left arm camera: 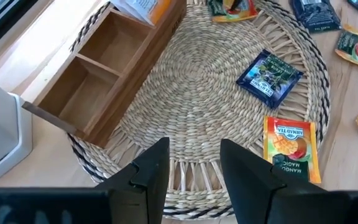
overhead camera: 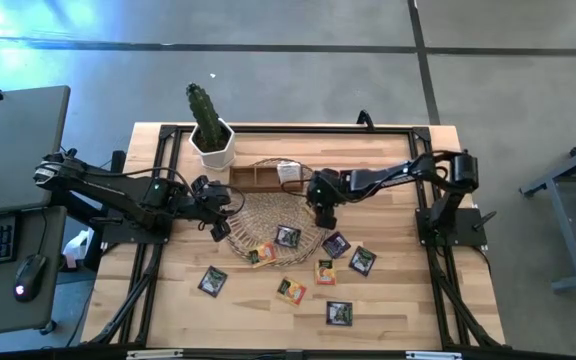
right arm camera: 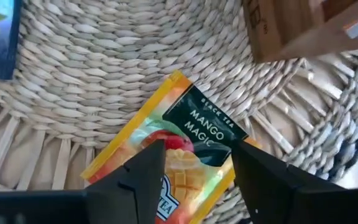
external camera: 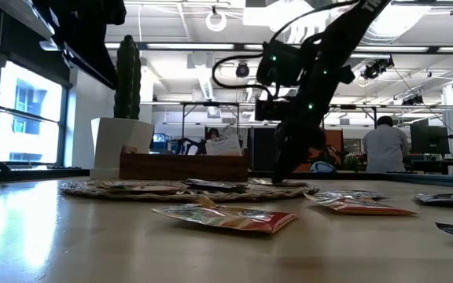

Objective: Pick & Place Tea
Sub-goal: Put the orange tea bag into the middle section of the wooden organizer

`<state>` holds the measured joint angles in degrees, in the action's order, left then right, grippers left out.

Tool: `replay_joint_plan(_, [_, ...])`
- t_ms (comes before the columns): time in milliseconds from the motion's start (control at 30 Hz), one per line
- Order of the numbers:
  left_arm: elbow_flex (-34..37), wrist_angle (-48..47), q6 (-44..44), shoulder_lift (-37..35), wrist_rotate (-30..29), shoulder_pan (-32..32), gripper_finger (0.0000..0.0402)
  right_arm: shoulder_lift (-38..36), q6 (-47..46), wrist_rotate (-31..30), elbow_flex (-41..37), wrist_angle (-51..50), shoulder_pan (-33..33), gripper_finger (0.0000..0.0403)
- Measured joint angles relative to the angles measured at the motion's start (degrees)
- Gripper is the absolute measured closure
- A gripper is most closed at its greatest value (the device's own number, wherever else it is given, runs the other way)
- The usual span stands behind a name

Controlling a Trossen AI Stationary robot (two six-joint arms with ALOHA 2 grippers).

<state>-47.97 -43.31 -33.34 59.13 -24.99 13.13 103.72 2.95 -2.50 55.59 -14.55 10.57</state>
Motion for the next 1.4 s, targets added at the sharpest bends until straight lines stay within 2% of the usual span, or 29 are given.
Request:
replay_joint_plan(100, [0.0, 0.0, 0.0, 0.0, 0.0, 0.0, 0.0261, 2.1, -2.9, 1.4, 0.1, 0.5, 0.8, 0.0217])
replay_joint_plan(200, [0.0, -0.1, 0.0, 0.0, 0.0, 0.0, 0.0261, 3.5, -3.4, 2.6, 0.2, 0.7, 1.5, 0.0242])
replay_joint_plan(300, [0.0, -0.1, 0.0, 0.0, 0.0, 0.0, 0.0261, 3.8, -4.0, 5.1, 0.2, 0.4, 2.1, 0.0296])
replay_joint_plan(400, [0.0, -0.1, 0.0, 0.0, 0.0, 0.0, 0.0261, 3.6, -4.2, 8.1, 0.1, 0.0, 2.7, 0.0368])
replay_joint_plan(467, [0.0, 0.0, 0.0, 0.0, 0.0, 0.0, 0.0261, 3.6, -4.1, 8.7, 0.1, -0.2, 2.7, 0.0393])
replay_joint_plan(600, [0.0, -0.1, 0.0, 0.0, 0.0, 0.0, 0.0261, 3.6, -4.4, 8.4, 0.1, -0.3, 2.3, 0.0381])
replay_joint_plan(733, [0.0, 0.0, 0.0, 0.0, 0.0, 0.0, 0.0261, 2.2, -4.4, 6.6, -0.1, -0.5, 1.5, 0.0399])
replay_joint_plan(1000, [0.0, 1.3, -0.6, 0.0, 1.3, 0.0, 0.0261, -2.9, -0.1, 1.7, -0.4, -1.7, 0.1, 0.0355])
replay_joint_plan(1167, [0.0, 4.6, -0.3, 0.0, 1.8, 0.0, 0.0261, -2.9, 4.2, 1.5, -0.4, -1.5, -0.2, 0.0308])
replay_joint_plan(1400, [0.0, 4.7, 0.0, 0.0, 2.0, 0.0, 0.0261, -3.0, 14.8, 1.7, -0.4, -0.6, 1.1, 0.0245])
